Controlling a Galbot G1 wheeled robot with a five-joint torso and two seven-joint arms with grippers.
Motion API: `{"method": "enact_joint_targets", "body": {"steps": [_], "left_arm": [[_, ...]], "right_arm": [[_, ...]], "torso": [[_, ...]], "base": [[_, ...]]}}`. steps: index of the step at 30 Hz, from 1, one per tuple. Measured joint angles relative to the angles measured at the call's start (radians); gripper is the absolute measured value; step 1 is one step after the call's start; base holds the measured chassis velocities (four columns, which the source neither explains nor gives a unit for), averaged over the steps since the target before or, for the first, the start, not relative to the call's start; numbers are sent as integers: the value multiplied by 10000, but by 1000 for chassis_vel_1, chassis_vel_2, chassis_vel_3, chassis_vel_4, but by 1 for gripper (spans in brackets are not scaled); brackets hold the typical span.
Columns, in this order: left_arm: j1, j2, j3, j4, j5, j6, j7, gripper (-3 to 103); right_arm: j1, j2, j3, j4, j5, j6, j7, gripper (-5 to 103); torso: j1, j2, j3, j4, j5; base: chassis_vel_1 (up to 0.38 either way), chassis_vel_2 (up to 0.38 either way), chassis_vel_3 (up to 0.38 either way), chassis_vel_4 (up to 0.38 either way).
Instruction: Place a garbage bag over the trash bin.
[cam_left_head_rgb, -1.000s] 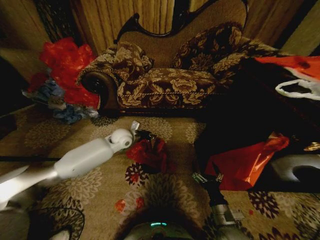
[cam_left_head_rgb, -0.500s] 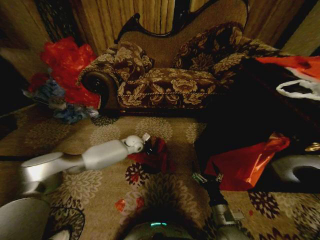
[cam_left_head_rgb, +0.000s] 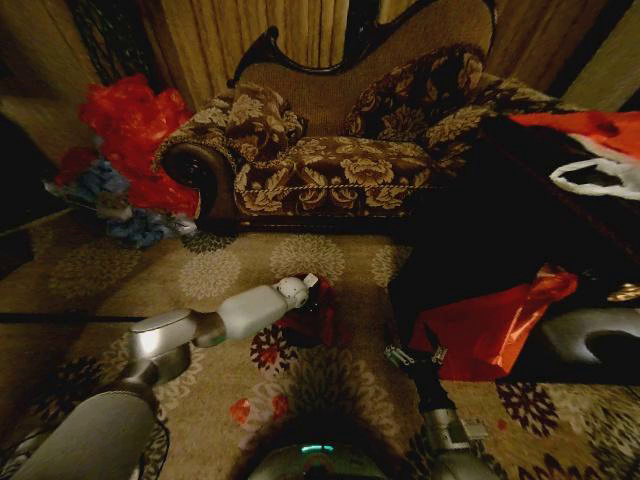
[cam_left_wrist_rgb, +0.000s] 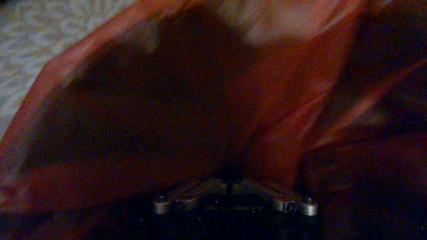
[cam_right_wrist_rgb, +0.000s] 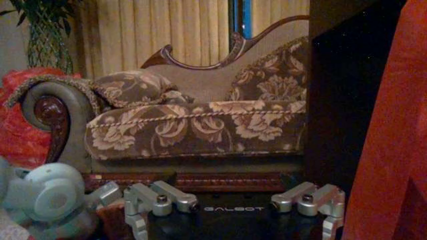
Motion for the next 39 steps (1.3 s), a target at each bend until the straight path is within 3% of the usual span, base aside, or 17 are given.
{"method": "enact_joint_targets", "body": {"steps": [4,7,9,13,16,20,21,25,29,32,35,39], "left_arm": [[-134,535,242,-379,-208,65,81,0],[-182,1241,431,-1719,-1129,369,-116,0],[-160,1349,459,-2105,-1392,452,-190,0],[11,913,371,-2223,-1599,508,-280,0],[121,-40,-124,-1000,-1023,245,-317,0],[134,-431,-338,-281,-634,76,-295,0],[134,-639,-383,292,-159,-97,-168,0],[159,-513,-372,722,166,-202,-34,0],[281,407,42,-569,-352,-5,-102,0],[407,682,102,-1300,-638,141,-135,0],[548,593,99,-1562,-774,213,-150,0],[620,-33,-101,-690,-493,61,-117,0]], "right_arm": [[0,0,1,0,0,0,0,100],[1,0,0,0,0,0,0,100],[1,0,0,0,1,0,0,100],[1,-1,0,0,0,0,0,100],[1,0,1,0,1,0,0,100],[1,0,0,0,0,0,0,100],[1,0,1,0,1,0,-1,100],[1,0,0,0,1,0,0,100],[2,0,0,0,0,0,-1,100],[2,0,0,0,1,0,0,100],[1,0,0,0,1,0,-1,100],[1,0,0,0,1,0,0,100]], "torso": [[0,0,0,2,3],[-1,0,0,10,2],[-1,0,0,8,2],[-1,0,0,0,-1],[-1,0,0,-4,1],[0,0,0,-3,3],[-1,0,0,-4,1],[0,0,0,-2,1],[0,0,0,6,-1],[-1,0,0,6,1],[-1,0,0,0,0],[-1,0,0,-3,0]], "base": [[0,0,0,0],[0,0,0,0],[0,0,0,0],[0,0,0,0],[0,0,0,0],[0,0,0,0],[0,0,0,0],[0,0,0,0],[0,0,0,0],[0,0,0,0],[0,0,0,0],[0,0,0,0]]}}
